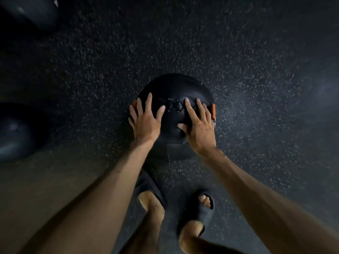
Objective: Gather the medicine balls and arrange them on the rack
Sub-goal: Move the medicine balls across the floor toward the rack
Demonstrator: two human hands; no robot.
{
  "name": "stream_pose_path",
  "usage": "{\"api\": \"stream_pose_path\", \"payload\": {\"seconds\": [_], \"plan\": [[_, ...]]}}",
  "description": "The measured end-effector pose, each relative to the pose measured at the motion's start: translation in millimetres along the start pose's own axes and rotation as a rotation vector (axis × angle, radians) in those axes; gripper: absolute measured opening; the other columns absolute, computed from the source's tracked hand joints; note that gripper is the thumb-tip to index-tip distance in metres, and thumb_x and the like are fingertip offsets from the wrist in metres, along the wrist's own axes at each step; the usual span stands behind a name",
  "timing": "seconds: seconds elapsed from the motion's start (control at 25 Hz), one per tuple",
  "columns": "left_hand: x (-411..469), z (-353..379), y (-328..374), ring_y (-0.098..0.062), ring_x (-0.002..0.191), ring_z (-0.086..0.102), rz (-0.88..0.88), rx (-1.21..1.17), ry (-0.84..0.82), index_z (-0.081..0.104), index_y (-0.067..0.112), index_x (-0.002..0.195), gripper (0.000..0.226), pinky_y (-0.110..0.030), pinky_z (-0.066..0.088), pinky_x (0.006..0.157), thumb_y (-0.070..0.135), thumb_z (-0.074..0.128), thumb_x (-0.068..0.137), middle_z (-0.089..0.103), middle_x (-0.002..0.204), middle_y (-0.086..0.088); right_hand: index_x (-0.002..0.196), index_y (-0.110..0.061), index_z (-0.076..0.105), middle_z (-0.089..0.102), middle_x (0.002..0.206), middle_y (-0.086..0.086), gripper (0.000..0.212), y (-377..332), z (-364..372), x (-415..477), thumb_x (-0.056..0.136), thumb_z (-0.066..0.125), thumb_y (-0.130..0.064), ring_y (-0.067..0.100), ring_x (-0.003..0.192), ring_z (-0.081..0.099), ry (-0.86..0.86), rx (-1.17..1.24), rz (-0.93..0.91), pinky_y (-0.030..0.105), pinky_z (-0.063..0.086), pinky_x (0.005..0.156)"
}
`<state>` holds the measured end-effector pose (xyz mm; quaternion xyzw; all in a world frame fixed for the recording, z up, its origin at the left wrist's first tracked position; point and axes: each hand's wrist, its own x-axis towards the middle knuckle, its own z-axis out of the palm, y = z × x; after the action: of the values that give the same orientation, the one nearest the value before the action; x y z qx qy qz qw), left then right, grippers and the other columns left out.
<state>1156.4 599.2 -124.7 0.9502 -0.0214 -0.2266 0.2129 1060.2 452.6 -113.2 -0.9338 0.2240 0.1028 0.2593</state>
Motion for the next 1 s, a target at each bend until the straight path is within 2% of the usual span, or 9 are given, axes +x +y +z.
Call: {"api": "stream_pose_path", "payload": {"seconds": [0.08, 0.24, 0.36, 0.44, 0.52, 0.6, 0.72, 0.88, 1.0], "plan": [[9.4, 1.7, 1.9, -0.033, 0.153, 0.007, 0.094, -0.025, 0.098, 0.015, 0.038, 0.157, 0.065, -0.062, 0.018, 0.119, 0.062, 0.029, 0.099, 0.012, 0.166, -0.010, 0.159, -0.039, 0.010, 0.007, 0.168, -0.001, 0.075, -7.4, -1.6, 32.8, 0.097, 0.048, -0.057, 0.021, 0.155, 0.004, 0.049, 0.005, 0.000, 0.047, 0.019, 0.121], [26.1, 11.4, -7.7, -0.035, 0.154, 0.001, 0.399, 0.136, 0.173, 0.005, 0.031, 0.160, 0.077, -0.062, 0.011, 0.121, 0.070, 0.024, 0.096, 0.000, 0.167, -0.016, 0.157, -0.032, 0.026, 0.021, 0.166, 0.004, 0.065, -32.1, -13.7, 120.6, 0.100, 0.042, -0.058, 0.022, 0.154, 0.012, 0.126, 0.073, 0.016, 0.046, 0.014, 0.123], [67.4, 0.7, -5.1, -0.035, 0.153, 0.008, 0.361, 0.152, 0.235, 0.006, 0.036, 0.159, 0.074, -0.067, 0.021, 0.116, 0.070, 0.024, 0.096, 0.007, 0.166, -0.015, 0.150, -0.024, 0.044, 0.035, 0.159, 0.008, 0.056, -52.9, -19.2, 170.7, 0.101, 0.045, -0.052, 0.024, 0.151, 0.021, 0.177, 0.149, 0.016, 0.046, 0.018, 0.123], [97.9, -10.9, 3.0, -0.035, 0.152, 0.011, 0.299, 0.135, 0.196, 0.006, 0.041, 0.157, 0.072, -0.067, 0.024, 0.114, 0.073, 0.017, 0.093, 0.011, 0.166, -0.013, 0.143, -0.018, 0.054, 0.045, 0.152, 0.010, 0.048, -56.4, -19.3, 182.3, 0.103, 0.047, -0.043, 0.024, 0.148, 0.027, 0.255, 0.188, -0.056, 0.046, 0.025, 0.121], [132.5, -24.2, 12.4, -0.035, 0.152, 0.010, 0.223, 0.101, 0.133, 0.006, 0.046, 0.155, 0.072, -0.065, 0.020, 0.116, 0.076, 0.012, 0.090, 0.011, 0.166, -0.012, 0.144, -0.017, 0.052, 0.043, 0.153, 0.007, 0.048, -51.5, -12.8, 178.1, 0.103, 0.045, -0.041, 0.022, 0.147, 0.029, 0.332, 0.127, -0.161, 0.045, 0.027, 0.121], [168.8, -40.6, 23.7, -0.034, 0.152, 0.007, 0.114, 0.007, 0.046, 0.006, 0.048, 0.154, 0.070, -0.065, 0.014, 0.117, 0.076, 0.013, 0.090, 0.009, 0.166, -0.011, 0.152, -0.025, 0.039, 0.030, 0.161, 0.002, 0.054, -44.3, -2.7, 171.0, 0.103, 0.039, -0.048, 0.019, 0.152, 0.020, 0.360, 0.061, -0.207, 0.044, 0.020, 0.124], [199.3, -56.2, 31.9, -0.034, 0.152, 0.006, 0.024, -0.089, -0.006, 0.010, 0.047, 0.155, 0.065, -0.064, 0.011, 0.118, 0.071, 0.017, 0.095, 0.010, 0.166, -0.011, 0.156, -0.040, 0.021, 0.013, 0.166, -0.011, 0.060, -48.1, 6.0, 176.6, 0.100, 0.029, -0.061, 0.011, 0.154, 0.004, 0.315, 0.064, -0.112, 0.046, 0.010, 0.125], [193.2, -52.9, 9.5, -0.034, 0.152, 0.012, 0.223, -0.077, 0.164, 0.012, 0.035, 0.158, 0.071, -0.061, 0.019, 0.119, 0.069, 0.011, 0.095, 0.015, 0.164, -0.016, 0.153, -0.044, 0.028, 0.022, 0.164, -0.014, 0.061, -66.6, -4.1, 217.8, 0.097, 0.028, -0.066, 0.010, 0.153, 0.012, 0.329, 0.063, -0.032, 0.045, 0.014, 0.124], [188.6, -40.2, -8.0, -0.033, 0.153, 0.009, 0.409, 0.032, 0.245, 0.009, 0.029, 0.160, 0.079, -0.061, 0.018, 0.120, 0.074, 0.020, 0.095, 0.008, 0.166, -0.016, 0.150, -0.044, 0.035, 0.032, 0.160, -0.012, 0.056, -74.3, -20.9, 268.3, 0.098, 0.032, -0.064, 0.015, 0.149, 0.023, 0.310, 0.085, 0.018, 0.048, 0.020, 0.121]]}}
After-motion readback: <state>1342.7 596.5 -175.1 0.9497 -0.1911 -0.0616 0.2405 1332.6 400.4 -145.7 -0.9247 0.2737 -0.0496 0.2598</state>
